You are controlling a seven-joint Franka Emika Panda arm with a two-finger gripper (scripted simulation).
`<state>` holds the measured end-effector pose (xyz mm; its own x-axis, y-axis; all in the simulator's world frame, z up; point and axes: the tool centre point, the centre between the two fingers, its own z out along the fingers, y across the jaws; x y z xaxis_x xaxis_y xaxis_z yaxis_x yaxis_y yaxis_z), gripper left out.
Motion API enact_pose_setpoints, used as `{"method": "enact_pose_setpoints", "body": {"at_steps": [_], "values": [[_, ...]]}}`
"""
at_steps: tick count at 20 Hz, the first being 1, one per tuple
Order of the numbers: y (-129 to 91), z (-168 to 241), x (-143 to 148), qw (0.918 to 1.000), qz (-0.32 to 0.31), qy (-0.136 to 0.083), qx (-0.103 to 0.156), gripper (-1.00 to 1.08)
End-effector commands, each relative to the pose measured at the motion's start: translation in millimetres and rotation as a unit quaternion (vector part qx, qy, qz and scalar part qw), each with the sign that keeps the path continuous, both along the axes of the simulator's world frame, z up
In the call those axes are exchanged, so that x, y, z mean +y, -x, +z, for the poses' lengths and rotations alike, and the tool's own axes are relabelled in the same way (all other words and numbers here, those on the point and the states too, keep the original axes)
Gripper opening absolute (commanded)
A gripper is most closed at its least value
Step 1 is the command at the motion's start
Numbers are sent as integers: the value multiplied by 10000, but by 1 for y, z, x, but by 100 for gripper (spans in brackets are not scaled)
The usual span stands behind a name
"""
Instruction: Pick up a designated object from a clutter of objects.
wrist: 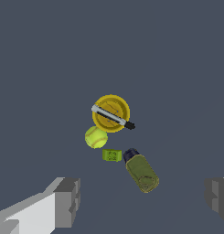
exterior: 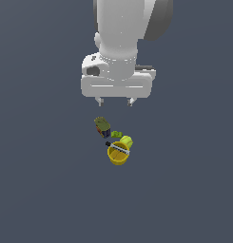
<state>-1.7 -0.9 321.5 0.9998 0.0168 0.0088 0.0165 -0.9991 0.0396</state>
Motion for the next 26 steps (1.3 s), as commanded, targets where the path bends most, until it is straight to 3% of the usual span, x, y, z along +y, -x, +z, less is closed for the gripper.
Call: {"method": "enact_pose_setpoints", "body": {"at_steps": [1,16,26], "values": [[0,0,0,10000,0,0,0,28],[-4,-7,10,9994,339,43,81,28],[-20,-24,10,9940,1067,5,226,28]]}}
